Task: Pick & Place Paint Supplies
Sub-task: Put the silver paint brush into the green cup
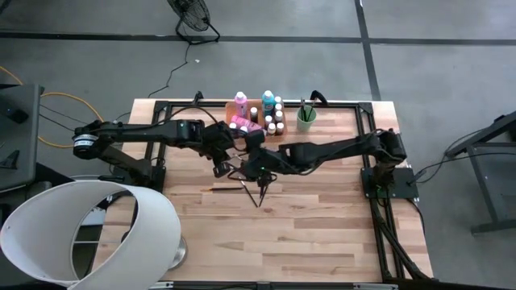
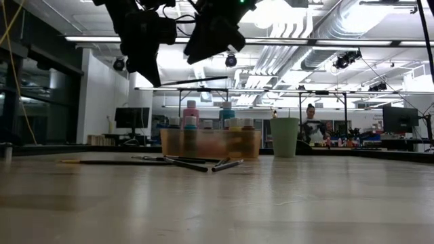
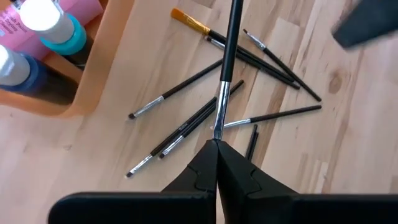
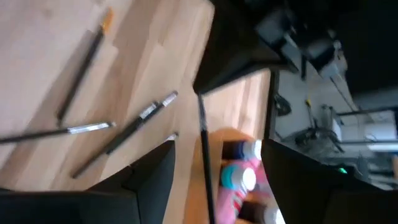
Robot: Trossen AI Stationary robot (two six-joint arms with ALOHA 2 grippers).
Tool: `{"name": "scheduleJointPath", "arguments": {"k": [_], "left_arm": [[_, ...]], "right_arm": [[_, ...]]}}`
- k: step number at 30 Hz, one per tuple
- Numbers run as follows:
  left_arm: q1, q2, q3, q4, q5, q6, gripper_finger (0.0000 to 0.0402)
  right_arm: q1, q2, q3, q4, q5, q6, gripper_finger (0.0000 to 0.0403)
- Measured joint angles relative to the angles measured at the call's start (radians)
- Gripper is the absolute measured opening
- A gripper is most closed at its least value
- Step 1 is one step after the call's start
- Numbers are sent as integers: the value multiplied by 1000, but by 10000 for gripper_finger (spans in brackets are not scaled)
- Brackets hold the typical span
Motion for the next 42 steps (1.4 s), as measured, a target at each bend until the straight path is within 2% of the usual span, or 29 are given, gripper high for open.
{"name": "scheduleJointPath", "arguments": {"k": [8, 14, 23, 30, 40, 42], "left_arm": [[0, 1, 1, 29, 53, -40, 0], [0, 1, 0, 34, 84, -48, 0], [0, 1, -1, 70, 133, -46, 0], [0, 1, -1, 77, 134, -39, 0], [0, -1, 0, 70, 130, -46, 0], [0, -1, 0, 70, 130, -47, 0]], "right_arm": [[-2, 60, 1, 68, -53, -27, 231], [-2, 106, 1, 87, 45, -58, 231], [-2, 135, 1, 99, 112, -55, 224], [-2, 135, 0, 105, 184, -55, 156], [13, 135, -2, 104, 162, -47, 15], [14, 135, -2, 110, 165, -43, 8]]}}
